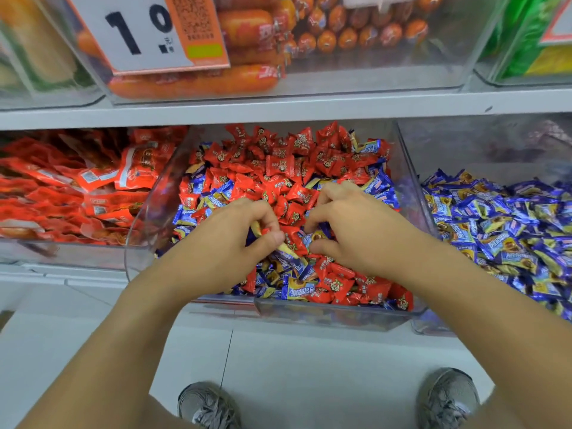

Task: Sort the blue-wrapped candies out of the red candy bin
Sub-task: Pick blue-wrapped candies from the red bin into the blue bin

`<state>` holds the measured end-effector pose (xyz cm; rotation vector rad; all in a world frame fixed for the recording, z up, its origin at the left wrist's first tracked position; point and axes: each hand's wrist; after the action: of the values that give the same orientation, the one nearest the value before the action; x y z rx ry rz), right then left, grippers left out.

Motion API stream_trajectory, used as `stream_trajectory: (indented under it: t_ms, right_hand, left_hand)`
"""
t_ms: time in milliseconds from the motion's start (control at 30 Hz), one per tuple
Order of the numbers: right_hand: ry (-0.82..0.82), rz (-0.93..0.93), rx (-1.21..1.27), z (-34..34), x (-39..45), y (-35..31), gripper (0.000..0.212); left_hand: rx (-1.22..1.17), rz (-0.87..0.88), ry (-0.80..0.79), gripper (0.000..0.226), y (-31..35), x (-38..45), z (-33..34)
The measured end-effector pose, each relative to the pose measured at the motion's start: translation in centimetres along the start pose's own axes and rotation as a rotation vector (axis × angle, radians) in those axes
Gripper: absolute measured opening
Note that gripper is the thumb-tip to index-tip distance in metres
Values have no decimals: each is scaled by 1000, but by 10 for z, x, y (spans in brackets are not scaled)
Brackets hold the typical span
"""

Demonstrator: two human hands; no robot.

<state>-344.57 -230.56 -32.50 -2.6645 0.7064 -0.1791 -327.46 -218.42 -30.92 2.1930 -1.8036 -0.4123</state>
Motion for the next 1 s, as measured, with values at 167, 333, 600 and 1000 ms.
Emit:
stream_trajectory:
  t_ms: [167,333,600,1000]
  right_hand:
    - [143,15,173,-8,-7,4,20]
    - [230,6,263,-11,-10,5,26]
    - [-136,-4,324,-1,-15,-19,22]
    - [-138,-43,-21,10,4,-15,33]
  left_hand:
    - [-83,-67,70,24,3,-1,-1]
    - [-130,-108,138,31,5,0,-4]
    - [-186,-145,141,24,8,0,-10]
    - [-12,32,-92,5,23,-6,8]
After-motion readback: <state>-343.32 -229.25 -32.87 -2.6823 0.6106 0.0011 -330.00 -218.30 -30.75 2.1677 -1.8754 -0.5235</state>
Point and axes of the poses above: each hand's wrist, its own x-axis towards the middle knuckle, its own z-axis out of the palm, y = z × x, and after that the axes turned 8 degrees about x, right-handed
